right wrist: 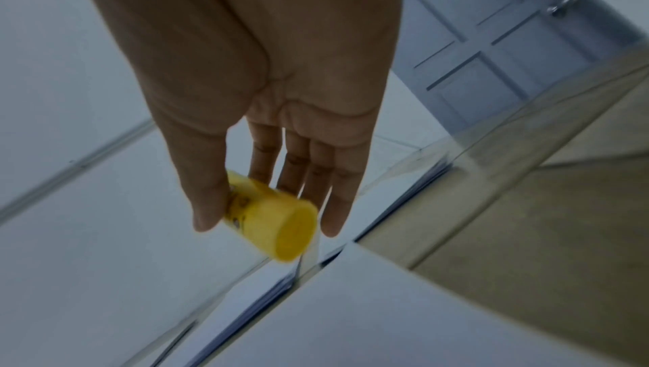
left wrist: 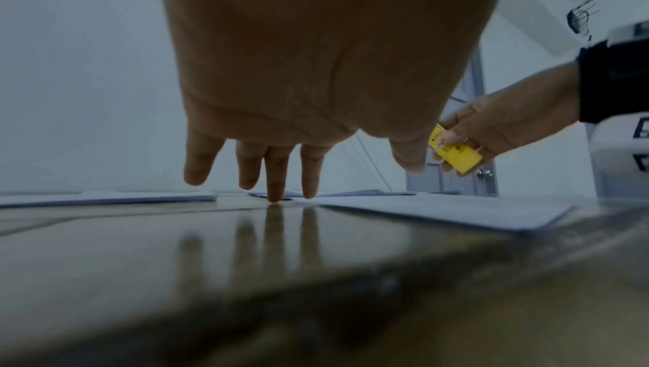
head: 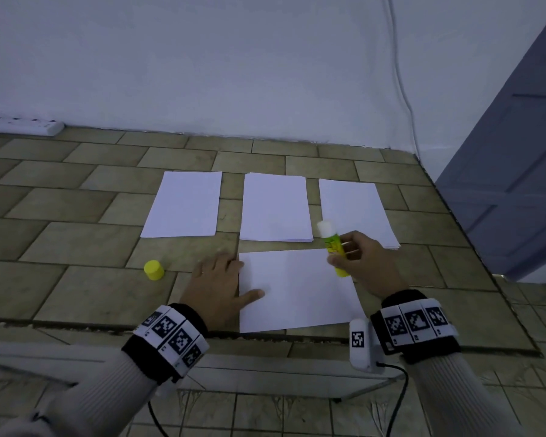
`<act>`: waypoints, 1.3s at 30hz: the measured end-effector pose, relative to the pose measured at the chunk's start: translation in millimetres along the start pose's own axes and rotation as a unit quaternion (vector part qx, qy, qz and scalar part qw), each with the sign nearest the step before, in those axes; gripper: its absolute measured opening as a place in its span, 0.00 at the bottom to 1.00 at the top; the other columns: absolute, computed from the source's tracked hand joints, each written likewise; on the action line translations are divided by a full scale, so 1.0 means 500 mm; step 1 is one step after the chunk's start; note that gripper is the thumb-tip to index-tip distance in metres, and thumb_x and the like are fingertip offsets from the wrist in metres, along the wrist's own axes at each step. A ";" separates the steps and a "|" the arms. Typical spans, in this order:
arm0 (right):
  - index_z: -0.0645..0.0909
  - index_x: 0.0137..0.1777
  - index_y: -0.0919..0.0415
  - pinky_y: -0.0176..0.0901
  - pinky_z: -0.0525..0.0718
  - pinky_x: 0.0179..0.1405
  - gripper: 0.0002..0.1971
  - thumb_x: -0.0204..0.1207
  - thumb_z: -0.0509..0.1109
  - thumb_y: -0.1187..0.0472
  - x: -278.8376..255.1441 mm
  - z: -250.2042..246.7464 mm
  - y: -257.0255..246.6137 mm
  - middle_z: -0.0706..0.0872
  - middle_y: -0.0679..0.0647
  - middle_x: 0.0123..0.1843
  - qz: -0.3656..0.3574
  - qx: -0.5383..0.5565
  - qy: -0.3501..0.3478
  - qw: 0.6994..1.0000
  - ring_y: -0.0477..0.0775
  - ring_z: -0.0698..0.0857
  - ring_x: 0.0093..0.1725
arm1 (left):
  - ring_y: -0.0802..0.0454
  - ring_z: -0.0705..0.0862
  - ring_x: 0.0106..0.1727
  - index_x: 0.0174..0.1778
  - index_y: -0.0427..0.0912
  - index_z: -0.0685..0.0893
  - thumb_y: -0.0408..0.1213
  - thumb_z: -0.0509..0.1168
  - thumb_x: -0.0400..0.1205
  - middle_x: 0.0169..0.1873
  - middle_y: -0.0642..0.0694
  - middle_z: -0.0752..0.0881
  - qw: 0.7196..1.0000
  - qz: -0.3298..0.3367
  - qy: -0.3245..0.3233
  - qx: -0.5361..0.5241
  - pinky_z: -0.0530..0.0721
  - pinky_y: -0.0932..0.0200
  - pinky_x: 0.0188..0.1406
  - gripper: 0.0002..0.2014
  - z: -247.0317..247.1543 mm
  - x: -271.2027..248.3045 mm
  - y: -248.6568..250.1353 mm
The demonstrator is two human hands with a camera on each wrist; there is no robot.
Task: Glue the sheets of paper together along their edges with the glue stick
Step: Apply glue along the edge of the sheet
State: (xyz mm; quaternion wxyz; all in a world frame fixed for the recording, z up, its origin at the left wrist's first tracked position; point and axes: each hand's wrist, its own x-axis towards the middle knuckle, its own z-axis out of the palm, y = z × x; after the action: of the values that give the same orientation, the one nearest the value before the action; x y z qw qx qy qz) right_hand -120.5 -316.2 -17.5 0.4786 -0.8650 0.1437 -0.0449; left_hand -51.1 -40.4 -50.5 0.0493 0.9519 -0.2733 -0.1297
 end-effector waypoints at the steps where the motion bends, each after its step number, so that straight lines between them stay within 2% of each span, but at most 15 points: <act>1: 0.79 0.55 0.55 0.38 0.82 0.38 0.11 0.74 0.75 0.58 0.002 0.010 -0.004 0.85 0.51 0.47 -0.007 0.005 -0.010 1.000 0.53 0.85 0.46 | 0.45 0.55 0.83 0.80 0.49 0.63 0.85 0.19 0.52 0.82 0.46 0.59 1.000 -0.005 0.006 0.009 0.53 0.40 0.81 0.68 0.008 -0.001 0.000; 5: 0.83 0.53 0.53 0.45 0.82 0.42 0.11 0.73 0.77 0.59 0.010 0.049 -0.016 0.86 0.48 0.45 -0.019 0.015 -0.025 0.999 0.52 0.84 0.42 | 0.46 0.41 0.86 0.84 0.49 0.54 0.82 0.14 0.52 0.86 0.44 0.46 1.000 0.003 0.002 0.024 0.45 0.36 0.82 0.68 0.038 -0.005 -0.007; 7: 0.83 0.55 0.55 0.51 0.86 0.46 0.14 0.71 0.79 0.58 0.016 0.065 -0.023 0.86 0.51 0.47 -0.019 0.011 -0.026 0.999 0.53 0.85 0.43 | 0.47 0.39 0.86 0.85 0.49 0.54 0.83 0.19 0.57 0.86 0.44 0.46 1.000 0.015 0.012 0.003 0.43 0.33 0.82 0.64 0.051 -0.007 -0.017; 8: 0.82 0.55 0.55 0.50 0.86 0.46 0.16 0.69 0.79 0.58 0.018 0.073 -0.027 0.85 0.50 0.47 -0.024 0.010 -0.024 0.999 0.53 0.85 0.44 | 0.47 0.40 0.86 0.85 0.48 0.57 0.83 0.25 0.62 0.86 0.43 0.48 0.999 0.023 0.030 -0.011 0.43 0.32 0.81 0.60 0.056 -0.009 -0.021; 10: 0.80 0.55 0.56 0.36 0.84 0.41 0.18 0.67 0.81 0.62 0.024 0.088 -0.038 0.83 0.46 0.45 -0.030 0.013 -0.012 0.999 0.46 0.83 0.42 | 0.46 0.44 0.86 0.83 0.48 0.63 0.79 0.36 0.70 0.85 0.42 0.55 0.997 0.035 0.073 -0.017 0.44 0.30 0.81 0.52 0.067 -0.009 -0.030; 12: 0.79 0.54 0.59 0.25 0.80 0.37 0.18 0.67 0.80 0.66 0.031 0.105 -0.058 0.84 0.46 0.44 -0.028 0.029 -0.007 0.999 0.43 0.84 0.42 | 0.46 0.46 0.86 0.81 0.48 0.67 0.80 0.36 0.71 0.85 0.43 0.58 0.995 0.038 0.096 -0.013 0.45 0.30 0.81 0.51 0.071 -0.005 -0.032; 13: 0.79 0.53 0.60 0.25 0.81 0.38 0.17 0.67 0.79 0.67 0.036 0.116 -0.069 0.85 0.49 0.44 -0.026 0.034 -0.009 0.999 0.45 0.85 0.43 | 0.47 0.45 0.86 0.81 0.49 0.67 0.82 0.33 0.69 0.85 0.44 0.57 0.995 0.036 0.096 -0.012 0.43 0.31 0.80 0.53 0.069 -0.004 -0.031; 16: 0.79 0.48 0.59 0.45 0.86 0.49 0.13 0.67 0.78 0.66 0.054 0.148 -0.099 0.85 0.58 0.51 -0.061 -0.001 -0.018 0.998 0.54 0.87 0.48 | 0.50 0.42 0.86 0.82 0.51 0.63 0.84 0.28 0.64 0.86 0.47 0.52 0.997 0.023 0.080 -0.006 0.37 0.34 0.80 0.57 0.068 0.000 -0.025; 17: 0.78 0.48 0.59 0.48 0.85 0.51 0.12 0.68 0.78 0.65 0.058 0.158 -0.108 0.83 0.59 0.52 -0.074 -0.022 -0.025 0.997 0.55 0.87 0.49 | 0.50 0.42 0.86 0.82 0.51 0.62 0.84 0.28 0.64 0.86 0.47 0.51 0.997 0.020 0.080 -0.004 0.36 0.34 0.80 0.57 0.067 0.000 -0.024; 21: 0.77 0.56 0.65 0.50 0.84 0.53 0.15 0.71 0.76 0.65 0.074 0.196 -0.134 0.80 0.60 0.56 -0.126 -0.072 -0.047 0.988 0.58 0.84 0.52 | 0.52 0.42 0.86 0.82 0.53 0.59 0.83 0.28 0.65 0.86 0.48 0.48 0.997 0.020 0.078 0.002 0.35 0.33 0.80 0.55 0.073 0.000 -0.026; 23: 0.77 0.57 0.65 0.51 0.83 0.53 0.16 0.71 0.75 0.66 0.081 0.211 -0.140 0.80 0.61 0.56 -0.138 -0.087 -0.056 0.985 0.60 0.84 0.53 | 0.52 0.41 0.86 0.83 0.53 0.59 0.83 0.28 0.65 0.86 0.48 0.47 0.997 0.023 0.077 0.001 0.36 0.32 0.80 0.55 0.074 0.000 -0.028; 27: 0.76 0.55 0.64 0.57 0.83 0.52 0.15 0.71 0.75 0.65 0.087 0.232 -0.143 0.81 0.61 0.54 -0.152 -0.110 -0.067 0.980 0.61 0.83 0.52 | 0.51 0.41 0.86 0.84 0.52 0.59 0.83 0.28 0.66 0.86 0.47 0.47 0.996 0.027 0.078 0.011 0.36 0.30 0.80 0.55 0.078 0.001 -0.030; 35: 0.76 0.56 0.66 0.56 0.83 0.52 0.14 0.73 0.73 0.67 0.078 0.210 -0.127 0.81 0.61 0.53 -0.155 -0.131 -0.056 0.978 0.61 0.83 0.51 | 0.52 0.40 0.86 0.83 0.53 0.58 0.82 0.25 0.64 0.86 0.48 0.46 0.997 0.020 0.073 0.022 0.35 0.32 0.80 0.56 0.073 -0.002 -0.027; 39: 0.75 0.49 0.61 0.58 0.85 0.53 0.10 0.71 0.73 0.68 0.071 0.158 -0.089 0.83 0.59 0.51 -0.123 -0.109 -0.029 0.986 0.59 0.84 0.50 | 0.51 0.41 0.86 0.84 0.53 0.58 0.82 0.25 0.64 0.86 0.47 0.48 0.997 0.021 0.073 0.015 0.35 0.32 0.80 0.57 0.074 0.000 -0.029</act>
State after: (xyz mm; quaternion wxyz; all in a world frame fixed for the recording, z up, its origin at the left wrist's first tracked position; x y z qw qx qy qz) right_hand -60.6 -239.6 -24.9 0.3762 -0.9241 0.0267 -0.0626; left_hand -54.1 -28.9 -88.6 0.0579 0.9534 -0.2908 -0.0550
